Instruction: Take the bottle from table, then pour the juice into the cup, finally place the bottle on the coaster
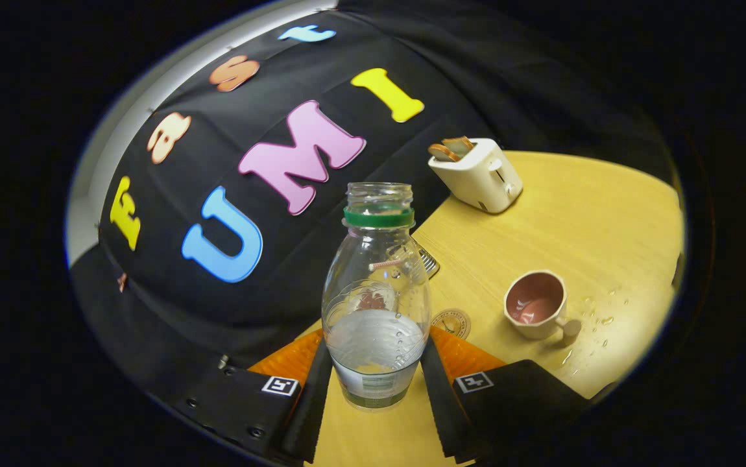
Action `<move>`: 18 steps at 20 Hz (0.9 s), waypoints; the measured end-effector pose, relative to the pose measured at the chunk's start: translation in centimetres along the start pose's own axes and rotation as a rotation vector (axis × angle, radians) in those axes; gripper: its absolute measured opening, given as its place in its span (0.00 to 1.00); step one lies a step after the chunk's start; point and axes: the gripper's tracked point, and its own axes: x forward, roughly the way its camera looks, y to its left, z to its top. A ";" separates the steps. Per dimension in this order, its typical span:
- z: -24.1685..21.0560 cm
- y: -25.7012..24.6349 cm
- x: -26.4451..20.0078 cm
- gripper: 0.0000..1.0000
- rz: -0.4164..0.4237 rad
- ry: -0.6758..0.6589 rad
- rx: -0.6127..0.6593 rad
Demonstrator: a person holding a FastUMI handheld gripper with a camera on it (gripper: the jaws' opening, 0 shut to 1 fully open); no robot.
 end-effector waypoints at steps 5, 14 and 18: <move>-1.6 -0.2 0.6 0.73 -0.028 -0.020 -0.360; -4.7 0.9 4.9 0.73 0.019 -0.082 -0.668; -4.7 -0.1 8.0 0.73 -0.013 -0.098 -0.719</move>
